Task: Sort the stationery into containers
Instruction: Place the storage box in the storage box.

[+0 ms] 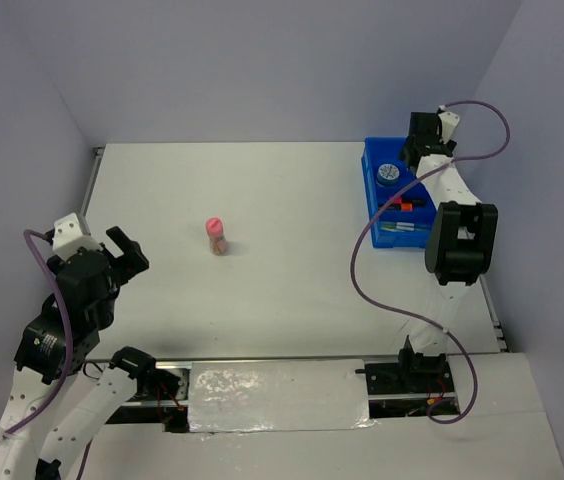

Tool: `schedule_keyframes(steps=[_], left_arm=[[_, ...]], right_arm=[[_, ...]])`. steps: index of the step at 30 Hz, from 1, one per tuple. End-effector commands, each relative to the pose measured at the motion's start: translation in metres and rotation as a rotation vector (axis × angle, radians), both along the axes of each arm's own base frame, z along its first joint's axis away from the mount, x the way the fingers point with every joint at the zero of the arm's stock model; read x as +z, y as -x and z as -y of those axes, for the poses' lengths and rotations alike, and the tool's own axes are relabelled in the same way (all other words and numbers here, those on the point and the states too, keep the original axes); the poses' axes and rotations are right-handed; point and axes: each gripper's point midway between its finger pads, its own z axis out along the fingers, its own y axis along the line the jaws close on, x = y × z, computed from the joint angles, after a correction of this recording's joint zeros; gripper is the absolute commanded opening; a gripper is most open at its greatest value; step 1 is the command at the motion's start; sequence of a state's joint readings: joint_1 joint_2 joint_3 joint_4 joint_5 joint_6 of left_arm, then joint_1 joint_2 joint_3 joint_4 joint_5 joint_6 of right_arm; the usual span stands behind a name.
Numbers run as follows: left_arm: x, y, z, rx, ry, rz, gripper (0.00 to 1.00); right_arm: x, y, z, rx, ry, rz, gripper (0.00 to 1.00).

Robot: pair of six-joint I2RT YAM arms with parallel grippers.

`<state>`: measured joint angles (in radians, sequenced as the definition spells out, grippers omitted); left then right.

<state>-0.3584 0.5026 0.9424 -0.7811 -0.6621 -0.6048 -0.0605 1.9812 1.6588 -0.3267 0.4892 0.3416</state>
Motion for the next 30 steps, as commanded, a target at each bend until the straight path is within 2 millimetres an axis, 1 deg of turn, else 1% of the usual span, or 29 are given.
schedule_keyframes(steps=[1, 2, 4, 5, 6, 7, 9, 12, 13, 15, 16, 18, 19, 21, 22, 23, 24, 25, 26, 28, 29, 30], left_arm=[[0.009, -0.006, 0.003, -0.016, 0.002, 0.037, 0.99], [0.009, -0.006, 0.004, -0.019, 0.004, 0.038, 0.99], [0.008, -0.007, 0.004, -0.023, 0.001, 0.035, 0.99], [0.008, -0.007, 0.005, -0.027, 0.002, 0.033, 0.99], [0.008, -0.008, 0.006, -0.03, 0.002, 0.033, 0.99], [0.007, -0.008, 0.006, -0.033, -0.001, 0.03, 0.99], [0.007, -0.009, 0.007, -0.038, 0.0, 0.029, 0.99], [0.007, -0.009, 0.008, -0.044, -0.002, 0.026, 0.99], [0.007, -0.009, 0.008, -0.044, -0.002, 0.026, 0.99], [0.007, -0.009, 0.008, -0.045, -0.002, 0.027, 0.99], [0.007, -0.009, 0.008, -0.044, -0.001, 0.029, 0.99], [0.008, -0.009, 0.008, -0.044, 0.0, 0.031, 0.99], [0.008, -0.008, 0.008, -0.045, -0.001, 0.032, 0.99], [0.008, -0.008, 0.008, -0.045, -0.001, 0.032, 0.99], [0.008, -0.008, 0.008, -0.046, 0.0, 0.031, 0.99], [0.007, -0.009, 0.008, -0.046, -0.001, 0.03, 0.99], [0.008, -0.008, 0.008, -0.047, -0.002, 0.031, 0.99], [0.008, -0.009, 0.008, -0.048, -0.001, 0.031, 0.99], [0.008, -0.009, 0.008, -0.048, -0.001, 0.031, 0.99], [0.008, -0.009, 0.009, -0.048, -0.001, 0.031, 0.99], [0.007, -0.009, 0.009, -0.048, -0.002, 0.029, 0.99], [0.007, -0.009, 0.009, -0.049, -0.001, 0.029, 0.99]], right_arm=[[0.008, -0.028, 0.014, -0.008, -0.062, 0.068, 0.02], [0.012, -0.033, 0.018, -0.014, -0.073, 0.081, 0.03], [0.001, -0.039, 0.019, 0.008, -0.111, 0.073, 0.07], [0.001, -0.043, 0.019, 0.023, -0.118, 0.076, 0.1], [-0.002, -0.046, 0.015, 0.053, -0.139, 0.074, 0.1], [-0.007, -0.051, 0.016, 0.058, -0.145, 0.068, 0.11], [-0.012, -0.054, 0.015, 0.07, -0.142, 0.052, 0.11], [-0.021, -0.055, 0.014, 0.078, -0.138, 0.039, 0.14], [-0.026, -0.052, 0.015, 0.075, -0.14, 0.029, 0.15], [-0.026, -0.051, 0.014, 0.07, -0.143, 0.038, 0.21], [-0.031, -0.048, 0.013, 0.072, -0.148, 0.03, 0.22], [-0.029, -0.048, 0.011, 0.077, -0.157, 0.039, 0.23], [-0.031, -0.046, 0.011, 0.074, -0.161, 0.035, 0.23], [-0.026, -0.044, 0.01, 0.064, -0.168, 0.045, 0.34], [-0.029, -0.041, 0.009, 0.063, -0.175, 0.04, 0.4], [-0.026, -0.04, 0.009, 0.06, -0.176, 0.045, 0.5], [-0.024, -0.038, 0.009, 0.055, -0.174, 0.046, 0.56], [-0.022, -0.037, 0.008, 0.05, -0.175, 0.046, 0.75], [-0.018, -0.035, 0.009, 0.045, -0.168, 0.048, 0.91], [-0.013, -0.033, 0.008, 0.044, -0.169, 0.046, 0.97], [-0.006, -0.032, 0.008, 0.041, -0.165, 0.055, 1.0], [-0.004, -0.03, 0.008, 0.04, -0.163, 0.057, 1.0]])
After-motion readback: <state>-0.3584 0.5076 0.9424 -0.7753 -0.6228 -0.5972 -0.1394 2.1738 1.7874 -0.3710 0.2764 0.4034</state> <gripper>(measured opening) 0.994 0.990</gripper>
